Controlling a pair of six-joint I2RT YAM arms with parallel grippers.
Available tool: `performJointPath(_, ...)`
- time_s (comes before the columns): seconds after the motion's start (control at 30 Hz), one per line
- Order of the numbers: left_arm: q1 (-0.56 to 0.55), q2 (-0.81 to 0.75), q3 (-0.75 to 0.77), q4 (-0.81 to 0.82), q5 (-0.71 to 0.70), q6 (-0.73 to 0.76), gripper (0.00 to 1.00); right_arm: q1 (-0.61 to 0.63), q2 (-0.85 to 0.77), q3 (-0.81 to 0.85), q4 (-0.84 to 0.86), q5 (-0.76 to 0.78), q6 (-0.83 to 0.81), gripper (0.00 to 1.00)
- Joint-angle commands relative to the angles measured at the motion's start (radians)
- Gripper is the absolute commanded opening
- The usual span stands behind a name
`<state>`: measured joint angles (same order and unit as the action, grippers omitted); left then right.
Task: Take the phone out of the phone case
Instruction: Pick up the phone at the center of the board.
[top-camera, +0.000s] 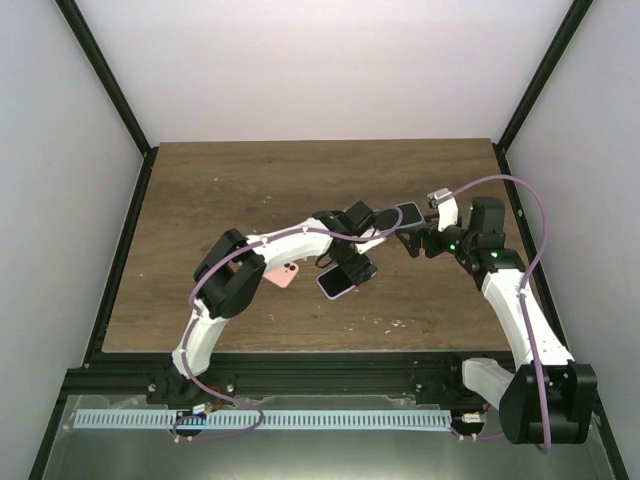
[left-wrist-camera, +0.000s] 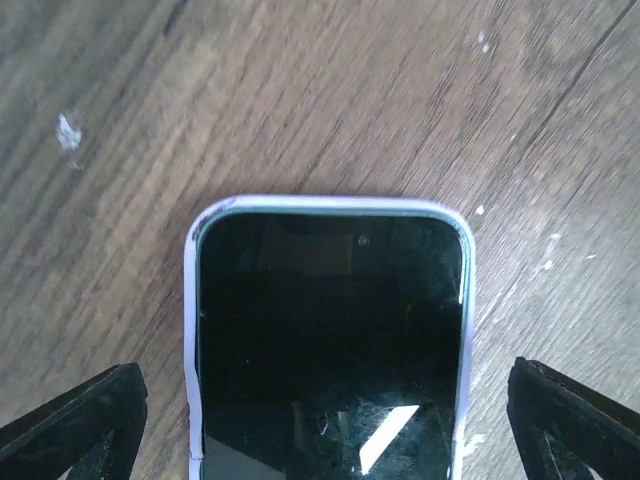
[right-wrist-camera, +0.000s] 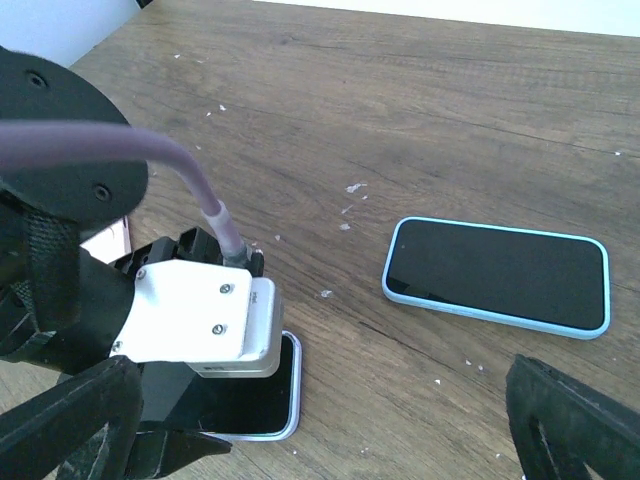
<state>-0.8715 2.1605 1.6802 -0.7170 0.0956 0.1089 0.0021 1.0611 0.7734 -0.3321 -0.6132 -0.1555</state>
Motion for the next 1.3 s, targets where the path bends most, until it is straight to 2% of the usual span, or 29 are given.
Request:
performJointPath(0.0, -0.003, 0.021, 0.028, -0.032, -0.037, 0.023, 1.00, -0.008, -0.004, 0.009, 0.020, -0.006, 0.004, 1.00)
performJointPath(0.37, -0.021, 0.060, 0.050, -0.052, -0.059, 0.046, 1.00, -0.008, 0.003, 0.008, 0.025, 0.005, 0.006, 1.00)
performJointPath(0.77, -0.073, 0.113, 0.083, -0.113, -0.222, 0.052, 0.91, -0.008, 0.010, 0.006, 0.029, 0.017, 0.008, 1.00)
performJointPath(0.93, -0.074, 0.130, 0.092, -0.137, -0.198, 0.034, 0.84, -0.008, 0.011, 0.005, 0.028, 0.015, 0.010, 1.00)
performJointPath(1.17, -0.072, 0.155, 0.120, -0.167, -0.181, -0.002, 0.82, -0.008, 0.010, 0.006, 0.030, 0.025, 0.010, 1.00)
performJointPath(1.27, -0.069, 0.174, 0.151, -0.197, -0.168, -0.007, 0.73, -0.008, 0.010, 0.005, 0.030, 0.025, 0.008, 1.00)
